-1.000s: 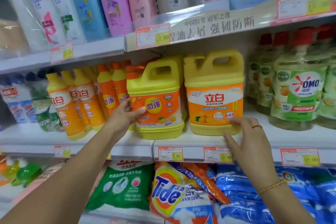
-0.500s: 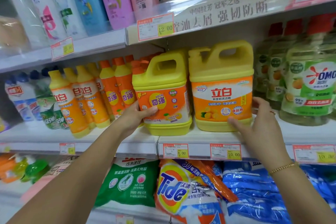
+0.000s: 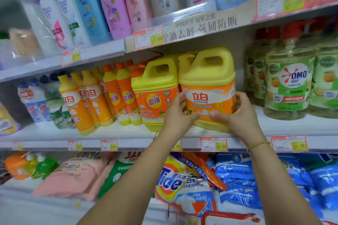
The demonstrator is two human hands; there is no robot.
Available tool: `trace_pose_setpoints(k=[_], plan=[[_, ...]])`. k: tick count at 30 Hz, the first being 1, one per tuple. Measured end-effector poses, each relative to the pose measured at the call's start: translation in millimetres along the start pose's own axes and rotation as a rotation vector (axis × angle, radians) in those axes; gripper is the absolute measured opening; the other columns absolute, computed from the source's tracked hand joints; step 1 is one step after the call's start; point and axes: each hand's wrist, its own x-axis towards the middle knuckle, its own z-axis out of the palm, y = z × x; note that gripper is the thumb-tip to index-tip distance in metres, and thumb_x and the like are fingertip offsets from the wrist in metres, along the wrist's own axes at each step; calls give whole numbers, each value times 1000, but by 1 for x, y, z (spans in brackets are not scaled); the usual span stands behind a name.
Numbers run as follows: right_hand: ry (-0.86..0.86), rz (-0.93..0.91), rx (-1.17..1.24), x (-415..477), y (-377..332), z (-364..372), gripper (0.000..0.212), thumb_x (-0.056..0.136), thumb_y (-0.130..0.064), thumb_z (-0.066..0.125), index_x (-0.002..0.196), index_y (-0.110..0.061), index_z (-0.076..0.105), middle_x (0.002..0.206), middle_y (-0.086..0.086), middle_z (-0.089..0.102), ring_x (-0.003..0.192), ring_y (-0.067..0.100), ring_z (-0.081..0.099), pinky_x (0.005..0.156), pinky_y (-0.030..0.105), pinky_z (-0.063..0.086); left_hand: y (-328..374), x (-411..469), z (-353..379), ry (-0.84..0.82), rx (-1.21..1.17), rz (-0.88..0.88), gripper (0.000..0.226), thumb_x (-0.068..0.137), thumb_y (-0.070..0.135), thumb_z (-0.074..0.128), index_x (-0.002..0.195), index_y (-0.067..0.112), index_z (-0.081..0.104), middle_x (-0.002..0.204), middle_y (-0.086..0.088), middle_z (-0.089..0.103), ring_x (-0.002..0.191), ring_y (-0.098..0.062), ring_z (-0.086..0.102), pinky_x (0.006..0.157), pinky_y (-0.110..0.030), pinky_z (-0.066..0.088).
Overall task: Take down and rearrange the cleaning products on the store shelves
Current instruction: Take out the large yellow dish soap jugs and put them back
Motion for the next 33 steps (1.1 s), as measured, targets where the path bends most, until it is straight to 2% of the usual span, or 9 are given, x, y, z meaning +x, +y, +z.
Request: trace_pose_setpoints(k=[5,9,12,19,22,25,28,30,33], plan=[[-23,-112,42,-22,-6,-17,89,38,-24,94,114,-34,48,109,-17,60,102,-1,57,82,19,49,4,-11,-8,19,-100,-41,77,72,0,80,138,11,41,133,0,55,127,-15,49,109,-36,40],[-111,-195,18,-36,-19,-32,85,45,-6,91,109,-42,49,110,-16,59,99,-6,57,75,11,50,17,-38,-29,-36,-36,50,61,69,-3,80,115,24,51,107,12,63,100,0,60,79,-8,47],[-201,-200,60,-48,-26,-33,85,44,-1,87,114,-32,49,113,-12,58,99,-9,57,72,8,49,24,-57,-42,8,11,145,58,66,-3,82,111,25,58,101,12,69,99,0,64,83,-12,48],[-363,-117,149,-66,-32,-23,90,40,-8,87,122,-8,52,109,4,65,99,12,64,69,20,55,16,-102,-60,37,-38,145,73,62,11,87,128,20,56,120,13,66,115,-2,59,94,-18,48],[-466,-104,211,-75,-38,-21,79,44,-7,92,113,-25,57,104,-1,69,100,14,64,72,19,53,9,-109,-66,-2,-49,72,64,48,18,94,103,26,63,101,15,73,101,-4,66,79,-17,52],[-570,-50,290,-81,-42,-10,82,41,-33,92,115,-31,58,114,-2,67,106,17,64,79,24,54,5,-115,-72,49,-114,35,63,41,31,90,97,26,63,93,13,74,90,-6,70,71,-18,54],[-560,32,393,-84,-54,8,98,45,-41,91,132,-23,49,123,0,63,112,19,61,84,31,54,2,-121,-77,167,-250,-3,57,50,27,84,103,23,63,97,11,74,93,-9,70,71,-23,56],[-469,14,375,-87,-66,22,87,55,-40,86,133,-30,48,125,-7,61,113,13,60,83,30,55,2,-122,-83,229,-320,-57,58,57,34,82,110,21,64,105,5,74,97,-16,70,75,-35,58],[-296,-245,34,-106,-84,46,69,69,-42,72,133,-41,44,138,-18,45,122,0,48,91,20,50,7,-123,-90,337,-433,-107,54,61,34,83,110,18,65,103,0,74,93,-20,72,74,-40,58]])
